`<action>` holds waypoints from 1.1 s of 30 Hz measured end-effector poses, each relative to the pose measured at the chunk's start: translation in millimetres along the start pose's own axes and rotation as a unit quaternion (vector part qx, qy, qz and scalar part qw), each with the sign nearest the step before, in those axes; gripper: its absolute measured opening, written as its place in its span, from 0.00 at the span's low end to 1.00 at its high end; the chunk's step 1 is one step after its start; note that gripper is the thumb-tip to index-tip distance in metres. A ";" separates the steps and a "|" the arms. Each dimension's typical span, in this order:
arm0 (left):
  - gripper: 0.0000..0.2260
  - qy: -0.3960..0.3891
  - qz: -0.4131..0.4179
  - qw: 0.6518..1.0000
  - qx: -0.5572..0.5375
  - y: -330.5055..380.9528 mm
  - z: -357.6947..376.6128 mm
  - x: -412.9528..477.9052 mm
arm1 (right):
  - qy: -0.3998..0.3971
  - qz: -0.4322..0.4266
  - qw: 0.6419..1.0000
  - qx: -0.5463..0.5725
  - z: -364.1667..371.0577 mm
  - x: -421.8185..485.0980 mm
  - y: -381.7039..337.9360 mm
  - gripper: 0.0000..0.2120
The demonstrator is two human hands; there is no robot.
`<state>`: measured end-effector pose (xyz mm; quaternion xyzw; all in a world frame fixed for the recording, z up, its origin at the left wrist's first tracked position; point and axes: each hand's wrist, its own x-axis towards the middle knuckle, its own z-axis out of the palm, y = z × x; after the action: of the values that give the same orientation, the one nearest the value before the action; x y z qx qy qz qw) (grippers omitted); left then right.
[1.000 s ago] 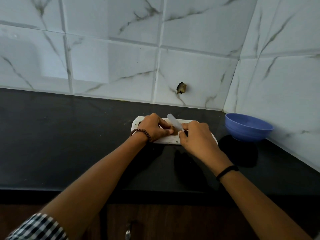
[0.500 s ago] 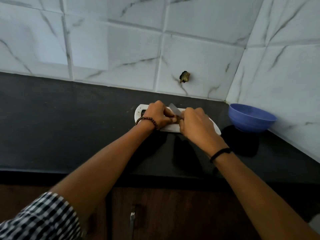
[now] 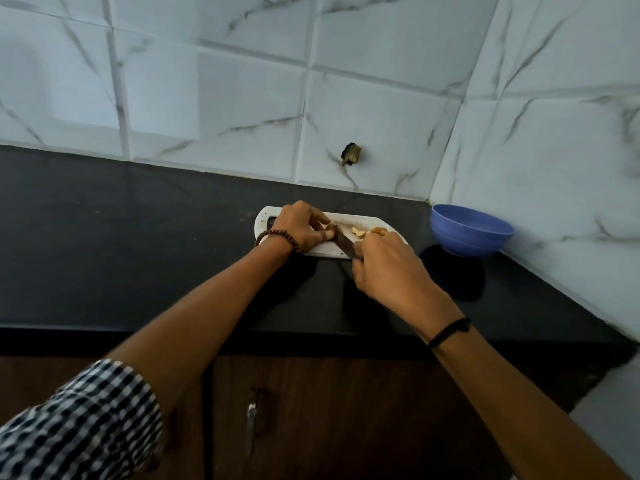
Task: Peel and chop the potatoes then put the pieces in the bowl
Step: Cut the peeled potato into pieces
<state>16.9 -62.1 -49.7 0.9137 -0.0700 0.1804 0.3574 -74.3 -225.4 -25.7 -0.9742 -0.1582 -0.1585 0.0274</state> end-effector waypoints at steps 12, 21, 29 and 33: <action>0.12 -0.022 -0.040 0.999 0.001 -2.7 -7.3 2.0 | -0.115 0.028 0.989 0.084 -69.6 -16.5 26.6 0.14; 0.10 0.024 -0.049 0.998 -0.039 -6.8 -8.2 7.9 | 0.015 0.131 0.954 0.270 -9.6 57.1 23.5 0.10; 0.08 0.055 -0.066 0.994 -0.074 -16.6 -8.6 13.9 | -0.004 0.129 0.948 0.290 25.6 96.7 12.7 0.16; 0.10 0.033 -0.059 0.993 -0.093 -15.6 -8.0 13.0 | 0.030 0.132 0.936 0.324 23.9 116.5 12.6 0.13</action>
<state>30.7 -45.2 -49.1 0.8725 -0.0208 0.1819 0.4529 41.7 -200.0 -11.4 -0.9192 -0.0702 -0.1231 0.3673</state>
